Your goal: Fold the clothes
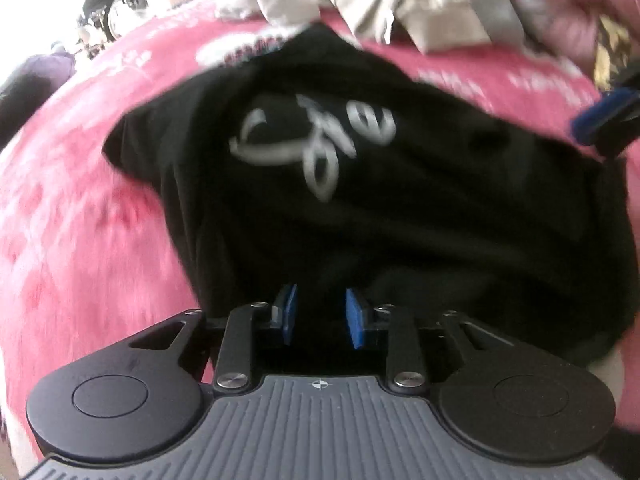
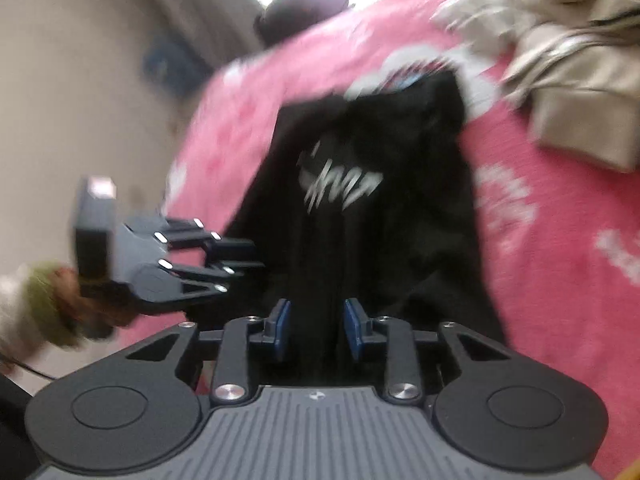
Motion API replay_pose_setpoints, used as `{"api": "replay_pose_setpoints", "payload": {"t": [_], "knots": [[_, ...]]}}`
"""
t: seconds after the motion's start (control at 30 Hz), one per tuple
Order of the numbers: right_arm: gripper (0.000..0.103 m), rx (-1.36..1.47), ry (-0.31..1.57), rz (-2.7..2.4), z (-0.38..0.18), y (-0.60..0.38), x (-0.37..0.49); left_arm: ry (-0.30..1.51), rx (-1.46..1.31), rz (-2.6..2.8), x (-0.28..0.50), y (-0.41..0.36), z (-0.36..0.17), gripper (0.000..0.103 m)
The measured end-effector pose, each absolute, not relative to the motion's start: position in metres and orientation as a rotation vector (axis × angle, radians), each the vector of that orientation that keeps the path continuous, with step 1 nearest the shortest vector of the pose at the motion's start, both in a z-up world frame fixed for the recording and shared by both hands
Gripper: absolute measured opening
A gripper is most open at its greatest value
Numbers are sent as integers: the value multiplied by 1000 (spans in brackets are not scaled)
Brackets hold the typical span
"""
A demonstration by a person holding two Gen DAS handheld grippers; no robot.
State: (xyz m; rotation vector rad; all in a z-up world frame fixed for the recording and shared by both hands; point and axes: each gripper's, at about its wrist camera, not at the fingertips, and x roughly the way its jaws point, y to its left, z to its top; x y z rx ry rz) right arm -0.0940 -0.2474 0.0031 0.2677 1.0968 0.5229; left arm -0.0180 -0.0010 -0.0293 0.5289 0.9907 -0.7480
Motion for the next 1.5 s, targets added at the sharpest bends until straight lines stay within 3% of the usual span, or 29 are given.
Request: {"api": "replay_pose_setpoints", "payload": {"t": [0.2,0.43,0.8,1.03,1.3,1.5], "knots": [[31,163,1260,487,-42,-232,-110,1147,487,-704,-60,44,-33,23],[31,221,1387,453,-42,-271,-162,1324,491,-628,-98,80,-22,24],[34,305,1167,382,22,-331,-177,1121,420,-336,-70,156,65,33],[42,189,999,415,48,-329,-125,915,353,-408,-13,84,61,39],[47,150,907,460,41,-279,-17,724,313,-507,53,-34,22,40],[47,58,912,455,8,-229,57,730,369,-447,89,-60,-16,40]]}}
